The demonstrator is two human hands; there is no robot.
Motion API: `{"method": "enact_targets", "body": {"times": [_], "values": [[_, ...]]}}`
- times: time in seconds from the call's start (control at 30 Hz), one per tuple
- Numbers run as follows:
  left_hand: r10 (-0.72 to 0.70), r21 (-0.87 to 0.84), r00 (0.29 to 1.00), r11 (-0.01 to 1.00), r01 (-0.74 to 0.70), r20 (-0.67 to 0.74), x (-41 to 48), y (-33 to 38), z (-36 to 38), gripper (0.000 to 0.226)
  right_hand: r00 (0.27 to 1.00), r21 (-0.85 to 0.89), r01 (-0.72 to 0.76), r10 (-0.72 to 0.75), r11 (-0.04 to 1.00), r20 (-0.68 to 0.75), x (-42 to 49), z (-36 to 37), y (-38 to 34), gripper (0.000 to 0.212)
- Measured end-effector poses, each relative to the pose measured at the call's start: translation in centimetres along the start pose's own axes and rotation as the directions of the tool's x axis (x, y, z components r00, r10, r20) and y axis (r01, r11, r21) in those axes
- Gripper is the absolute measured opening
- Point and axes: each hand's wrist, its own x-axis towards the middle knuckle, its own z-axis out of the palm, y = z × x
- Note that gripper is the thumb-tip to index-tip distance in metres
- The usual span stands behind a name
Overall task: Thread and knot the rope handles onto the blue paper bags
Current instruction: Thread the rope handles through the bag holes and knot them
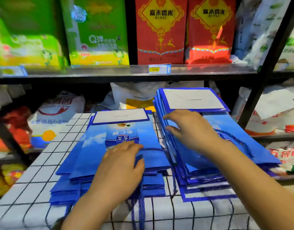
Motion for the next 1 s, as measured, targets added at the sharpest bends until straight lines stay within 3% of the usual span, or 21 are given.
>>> {"method": "enact_targets", "body": {"times": [0.07, 0.13, 0.27, 0.47, 0.57, 0.63, 0.7, 0.8, 0.9, 0.93, 1.0], "values": [[-0.091, 0.119, 0.996, 0.989, 0.09, 0.004, -0.7, -1.5, 0.1, 0.046, 0.989, 0.076, 0.012, -0.023, 0.997, 0.147, -0.8, 0.8, -2.8, 0.037], [-0.145, 0.197, 0.989, 0.971, 0.137, 0.03, -1.2, -2.6, 0.5, 0.051, 0.967, 0.005, 0.036, -0.036, 0.999, 0.254, -1.7, 2.1, -4.5, 0.031], [-0.155, 0.201, 0.988, 0.969, 0.147, 0.026, -2.4, -3.7, 0.9, 0.057, 0.952, -0.097, 0.016, 0.015, 0.995, 0.306, -2.7, 3.5, -5.9, 0.031], [-0.171, 0.134, 0.985, 0.976, 0.172, -0.016, -3.5, -5.1, 0.3, 0.06, 0.957, 0.234, -0.158, 0.09, 0.959, 0.276, -3.0, 2.6, -6.2, 0.032], [-0.165, -0.094, 0.983, 0.983, 0.158, -0.076, -3.8, -5.0, -0.2, 0.032, 0.96, 0.583, -0.241, 0.103, 0.776, 0.26, -2.1, 1.2, -6.0, 0.031], [-0.146, -0.298, 0.965, 0.951, 0.078, -0.216, -3.8, -4.4, -0.4, 0.027, 0.956, 0.726, -0.272, 0.094, 0.632, 0.277, -1.5, 0.7, -6.3, 0.034], [-0.147, -0.465, 0.96, 0.885, 0.021, -0.236, -3.6, -3.3, -0.8, 0.024, 0.954, 0.807, -0.286, 0.074, 0.517, 0.29, -0.8, 0.6, -7.1, 0.033], [-0.096, -0.474, 0.995, 0.878, 0.068, -0.035, -2.6, -2.1, -0.9, 0.034, 0.963, 0.859, -0.265, 0.072, 0.439, 0.261, 0.1, 0.5, -8.4, 0.032], [-0.075, -0.36, 0.997, 0.929, 0.083, 0.036, -1.4, -1.9, -0.8, 0.035, 0.952, 0.874, -0.306, 0.111, 0.378, 0.285, 0.9, 1.0, -8.9, 0.03], [-0.092, -0.404, 0.994, 0.908, 0.107, 0.057, -1.1, -2.1, -0.9, 0.035, 0.952, 0.864, -0.305, 0.149, 0.4, 0.267, 1.0, 1.3, -8.7, 0.025], [-0.14, -0.573, 0.986, 0.802, 0.17, 0.096, -0.8, -2.4, -1.5, 0.034, 0.959, 0.751, -0.274, 0.225, 0.601, 0.17, 0.6, 1.6, -7.9, 0.009]]}}
